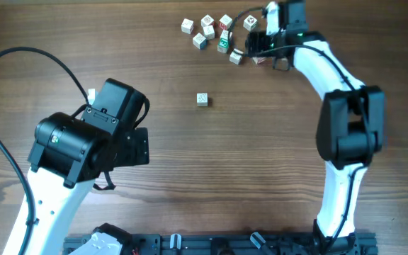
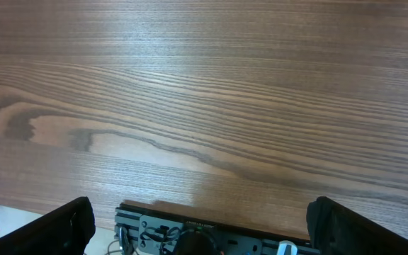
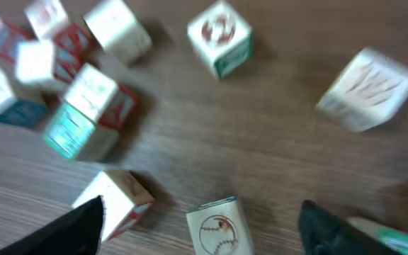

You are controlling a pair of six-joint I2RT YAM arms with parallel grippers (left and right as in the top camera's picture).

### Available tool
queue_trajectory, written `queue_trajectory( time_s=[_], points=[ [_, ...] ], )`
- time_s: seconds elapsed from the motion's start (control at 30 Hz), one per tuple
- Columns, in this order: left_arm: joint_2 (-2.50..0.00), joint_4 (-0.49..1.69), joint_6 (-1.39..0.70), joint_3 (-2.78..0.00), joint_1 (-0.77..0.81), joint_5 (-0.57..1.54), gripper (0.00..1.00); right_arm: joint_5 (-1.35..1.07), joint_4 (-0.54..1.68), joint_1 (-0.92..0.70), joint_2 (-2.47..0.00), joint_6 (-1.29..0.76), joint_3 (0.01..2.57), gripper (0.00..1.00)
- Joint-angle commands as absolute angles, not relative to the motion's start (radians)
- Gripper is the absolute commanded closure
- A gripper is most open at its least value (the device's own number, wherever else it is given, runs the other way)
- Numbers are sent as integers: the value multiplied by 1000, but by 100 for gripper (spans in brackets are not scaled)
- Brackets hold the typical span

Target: Form a horizontal line

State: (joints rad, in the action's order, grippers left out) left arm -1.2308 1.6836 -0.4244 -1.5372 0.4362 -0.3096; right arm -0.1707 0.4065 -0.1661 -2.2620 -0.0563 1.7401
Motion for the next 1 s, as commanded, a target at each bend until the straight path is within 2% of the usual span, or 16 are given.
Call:
queue_trajectory(
  time_s=[0.0,0.17,0.3,0.53,0.8,0.97],
  points=[
    [-1224,1684,-427,-1537,434,-319,0,-139,411,-184,-2318,2,1771,22],
    [-1224,1684,-427,-1537,434,-319,0,-56,439,-184,-2337,-2,1770,49],
    [-1224,1684,-427,-1537,434,-319,0,-41,472,-184,-2337,-11,1770,63],
    [-1224,1684,-427,-1537,434,-319,0,-41,562,-184,-2256,-86,1770,75],
    [-1224,1684,-427,-1537,434,-319,0,-42,753,-184,-2016,-126,1770,80],
    [-1224,1684,-427,-1537,434,-319,0,-51,880,-189,-1982,-142,1770,81]
  ],
)
